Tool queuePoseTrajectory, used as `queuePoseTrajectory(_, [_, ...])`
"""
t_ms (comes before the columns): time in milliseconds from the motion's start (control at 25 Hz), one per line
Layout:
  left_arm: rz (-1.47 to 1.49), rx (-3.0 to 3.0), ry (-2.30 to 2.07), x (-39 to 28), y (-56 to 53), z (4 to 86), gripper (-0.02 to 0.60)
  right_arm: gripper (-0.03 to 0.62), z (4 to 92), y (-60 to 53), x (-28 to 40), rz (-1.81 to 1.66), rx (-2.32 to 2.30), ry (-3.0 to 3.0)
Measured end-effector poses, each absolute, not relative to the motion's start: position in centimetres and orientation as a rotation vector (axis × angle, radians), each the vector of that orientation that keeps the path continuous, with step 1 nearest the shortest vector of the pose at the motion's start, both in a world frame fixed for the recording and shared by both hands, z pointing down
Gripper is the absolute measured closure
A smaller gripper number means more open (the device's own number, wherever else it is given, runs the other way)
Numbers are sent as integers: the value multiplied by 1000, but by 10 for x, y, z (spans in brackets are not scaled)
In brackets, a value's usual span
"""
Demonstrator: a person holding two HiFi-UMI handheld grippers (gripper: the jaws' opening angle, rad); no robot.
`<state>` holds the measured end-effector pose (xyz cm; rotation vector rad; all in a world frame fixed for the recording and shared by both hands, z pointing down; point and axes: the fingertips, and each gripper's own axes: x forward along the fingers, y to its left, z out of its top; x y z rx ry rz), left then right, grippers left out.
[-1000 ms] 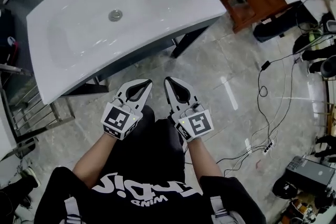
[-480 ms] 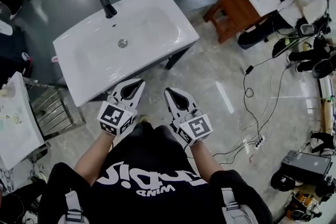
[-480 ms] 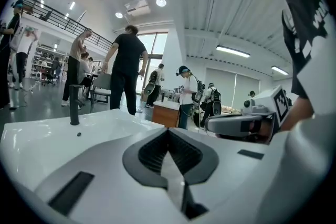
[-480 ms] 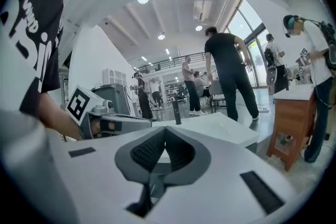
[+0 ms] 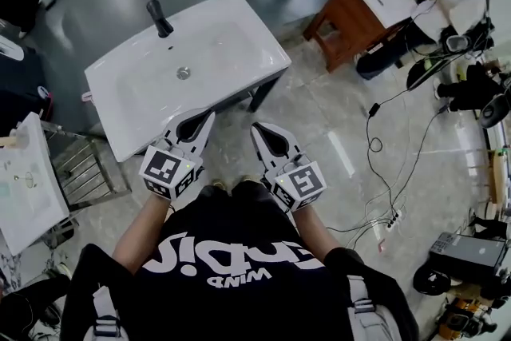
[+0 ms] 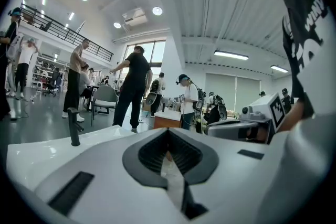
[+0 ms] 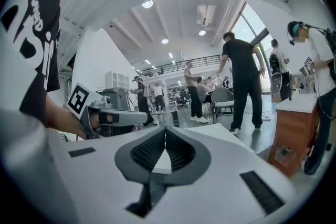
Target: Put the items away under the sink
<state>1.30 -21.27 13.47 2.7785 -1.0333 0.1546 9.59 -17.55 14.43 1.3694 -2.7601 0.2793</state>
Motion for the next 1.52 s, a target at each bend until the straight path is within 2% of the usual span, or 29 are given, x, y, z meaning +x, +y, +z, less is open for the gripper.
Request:
queuePoseTrajectory(400, [119,2852,-1064,28,-188,101,565,576,122,-173,120,242,1352,-2849])
queuePoseTrajectory(1520, [102,2791,-1153,34,-165,110,565,576,114,-160,128,198,1366,-2851])
